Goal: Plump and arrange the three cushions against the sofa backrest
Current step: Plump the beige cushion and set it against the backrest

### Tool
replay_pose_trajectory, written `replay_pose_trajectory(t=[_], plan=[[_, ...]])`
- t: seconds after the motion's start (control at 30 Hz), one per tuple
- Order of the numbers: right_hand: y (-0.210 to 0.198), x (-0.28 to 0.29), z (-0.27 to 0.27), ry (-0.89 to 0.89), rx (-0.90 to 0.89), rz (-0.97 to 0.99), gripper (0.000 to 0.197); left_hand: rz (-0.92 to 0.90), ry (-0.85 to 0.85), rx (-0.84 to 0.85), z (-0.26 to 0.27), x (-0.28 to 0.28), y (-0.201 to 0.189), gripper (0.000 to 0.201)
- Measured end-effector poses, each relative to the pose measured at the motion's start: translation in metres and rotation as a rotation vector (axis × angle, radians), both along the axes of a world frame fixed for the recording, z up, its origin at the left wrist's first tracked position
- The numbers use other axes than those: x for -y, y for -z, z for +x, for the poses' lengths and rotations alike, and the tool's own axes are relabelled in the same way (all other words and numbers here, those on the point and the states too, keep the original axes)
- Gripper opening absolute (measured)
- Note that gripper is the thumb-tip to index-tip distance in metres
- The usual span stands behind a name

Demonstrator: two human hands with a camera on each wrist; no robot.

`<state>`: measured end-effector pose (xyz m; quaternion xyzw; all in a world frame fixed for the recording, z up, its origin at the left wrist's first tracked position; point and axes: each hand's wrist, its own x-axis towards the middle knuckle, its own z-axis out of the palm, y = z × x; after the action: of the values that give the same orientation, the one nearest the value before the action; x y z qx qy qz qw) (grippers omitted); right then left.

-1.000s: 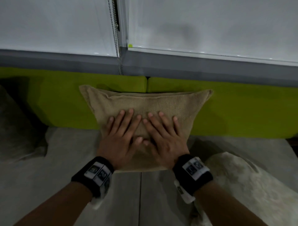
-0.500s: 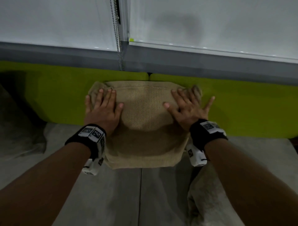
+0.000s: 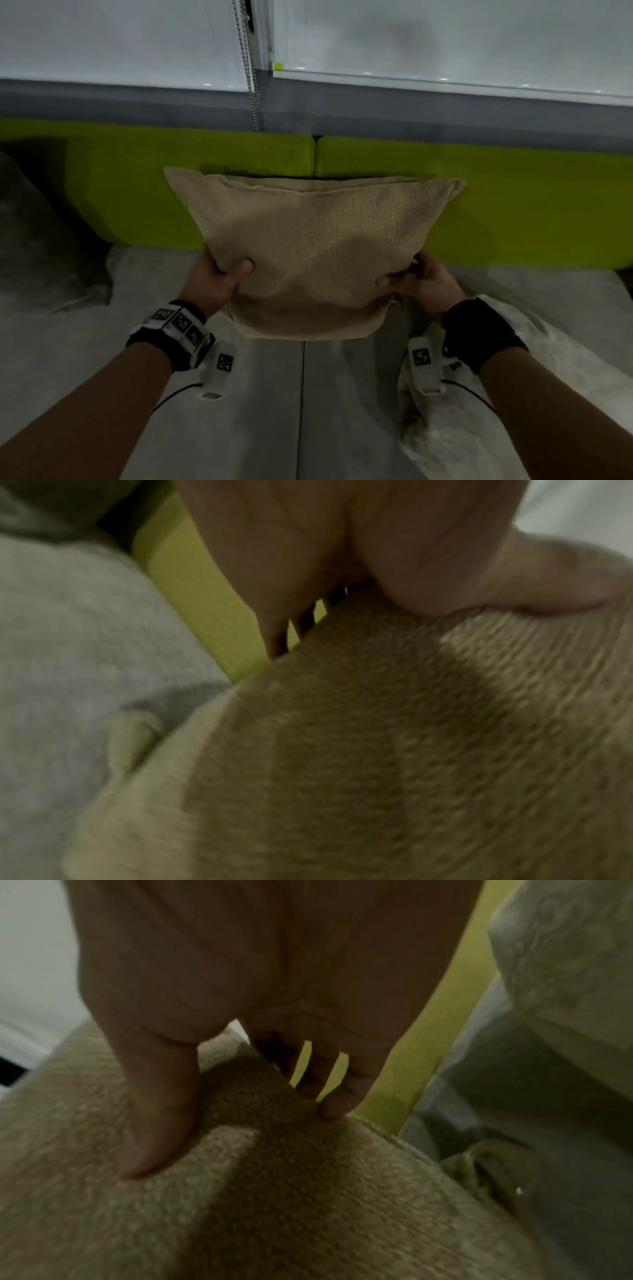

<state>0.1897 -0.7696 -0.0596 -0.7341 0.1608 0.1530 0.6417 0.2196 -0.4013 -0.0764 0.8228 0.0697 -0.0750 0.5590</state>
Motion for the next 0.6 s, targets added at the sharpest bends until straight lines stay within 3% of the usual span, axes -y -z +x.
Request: replay_pose_trajectory(t=[0.07, 0.17, 0.2, 0.27, 0.4, 0.53, 0.6], plan=[[-0.003, -0.001, -0.001, 0.074, -0.006, 0.083, 0.096, -0.051, -0.139, -0.013, 0.002, 0.003, -0.004, 0.113], [-0.013, 0.003, -0.006, 0.2, -0.08, 0.312, 0.037, -0.435, -0.373, -0.219, 0.015, -0.006, -0.011, 0.065], [-0.014, 0.005, -0.007, 0.234, -0.09, 0.291, 0.023, -0.451, -0.372, -0.233, 0.017, -0.007, -0.016, 0.045], [-0.011, 0.008, -0.006, 0.222, -0.049, 0.141, 0.025, -0.354, -0.309, -0.195, 0.019, -0.005, -0.022, 0.031], [-0.006, 0.008, 0.002, 0.202, 0.078, -0.22, 0.019, -0.229, -0.306, -0.045, 0.022, -0.004, -0.023, 0.036], [-0.013, 0.02, 0.018, 0.397, 0.114, -0.283, 0.017, -0.256, -0.517, -0.006, 0.035, -0.009, -0.025, 0.022], [-0.014, 0.022, 0.025, 0.405, 0.072, -0.291, 0.018, -0.209, -0.51, -0.037, 0.04, -0.007, -0.027, 0.019]])
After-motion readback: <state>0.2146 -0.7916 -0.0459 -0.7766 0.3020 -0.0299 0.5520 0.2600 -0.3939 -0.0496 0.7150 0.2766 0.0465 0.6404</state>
